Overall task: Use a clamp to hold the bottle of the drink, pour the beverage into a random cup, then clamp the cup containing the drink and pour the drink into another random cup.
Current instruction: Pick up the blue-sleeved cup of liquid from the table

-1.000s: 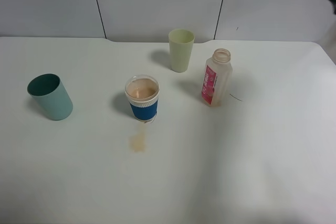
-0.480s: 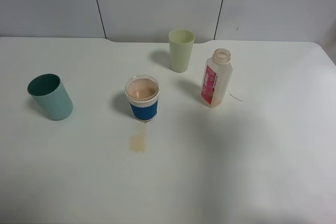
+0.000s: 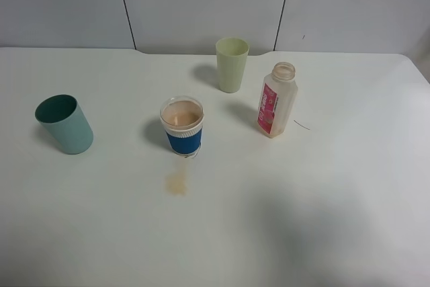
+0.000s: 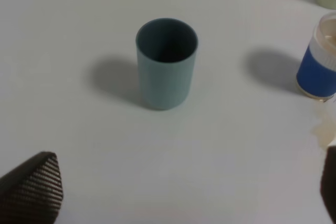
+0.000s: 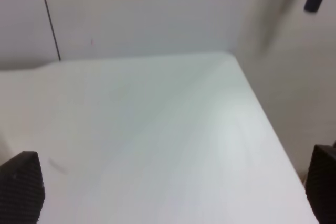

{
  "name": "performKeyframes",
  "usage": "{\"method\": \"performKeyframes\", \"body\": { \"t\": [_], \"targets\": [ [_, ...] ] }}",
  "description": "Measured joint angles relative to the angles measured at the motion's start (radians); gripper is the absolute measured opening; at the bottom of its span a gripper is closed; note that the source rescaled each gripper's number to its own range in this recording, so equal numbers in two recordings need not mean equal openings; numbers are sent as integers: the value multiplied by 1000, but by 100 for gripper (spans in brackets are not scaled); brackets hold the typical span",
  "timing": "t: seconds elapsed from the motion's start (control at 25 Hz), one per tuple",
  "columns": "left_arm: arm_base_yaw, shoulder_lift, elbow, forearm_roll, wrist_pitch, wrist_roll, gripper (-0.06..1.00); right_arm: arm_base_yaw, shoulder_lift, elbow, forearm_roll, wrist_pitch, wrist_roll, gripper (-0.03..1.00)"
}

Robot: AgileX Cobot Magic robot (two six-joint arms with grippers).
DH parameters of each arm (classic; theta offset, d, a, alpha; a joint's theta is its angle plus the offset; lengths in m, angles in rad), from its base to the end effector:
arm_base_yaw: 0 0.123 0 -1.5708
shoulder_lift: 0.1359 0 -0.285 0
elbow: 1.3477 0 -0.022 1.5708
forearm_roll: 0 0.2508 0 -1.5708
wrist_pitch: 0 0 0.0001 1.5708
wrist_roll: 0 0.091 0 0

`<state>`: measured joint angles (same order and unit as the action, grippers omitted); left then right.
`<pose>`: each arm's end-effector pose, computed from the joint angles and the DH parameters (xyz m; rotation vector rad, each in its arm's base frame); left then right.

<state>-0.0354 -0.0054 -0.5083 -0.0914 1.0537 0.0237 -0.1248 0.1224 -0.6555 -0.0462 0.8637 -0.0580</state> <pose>-0.0068 -0.0070 0.2804 0.0643 2.0212 -0.1164 0.0036 -0.0037 0.3375 0.0584 1.8164 -0.1828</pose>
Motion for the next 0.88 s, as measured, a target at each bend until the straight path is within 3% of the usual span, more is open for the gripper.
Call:
{"method": "performKeyframes", "body": {
  "t": [0.08, 0.28, 0.36, 0.64, 0.88],
  "targets": [
    [0, 0, 0, 0, 0, 0, 100, 0, -80, 0, 0, 114, 0, 100],
    [0, 0, 0, 0, 0, 0, 100, 0, -108, 7, 2, 148, 0, 100],
    [0, 0, 0, 0, 0, 0, 100, 0, -125, 55, 46, 219, 0, 100],
    [0, 0, 0, 0, 0, 0, 100, 0, -125, 138, 55, 254, 0, 100],
    [0, 0, 0, 0, 0, 0, 100, 8, -125, 154, 66, 217, 0, 100]
  ]
}}
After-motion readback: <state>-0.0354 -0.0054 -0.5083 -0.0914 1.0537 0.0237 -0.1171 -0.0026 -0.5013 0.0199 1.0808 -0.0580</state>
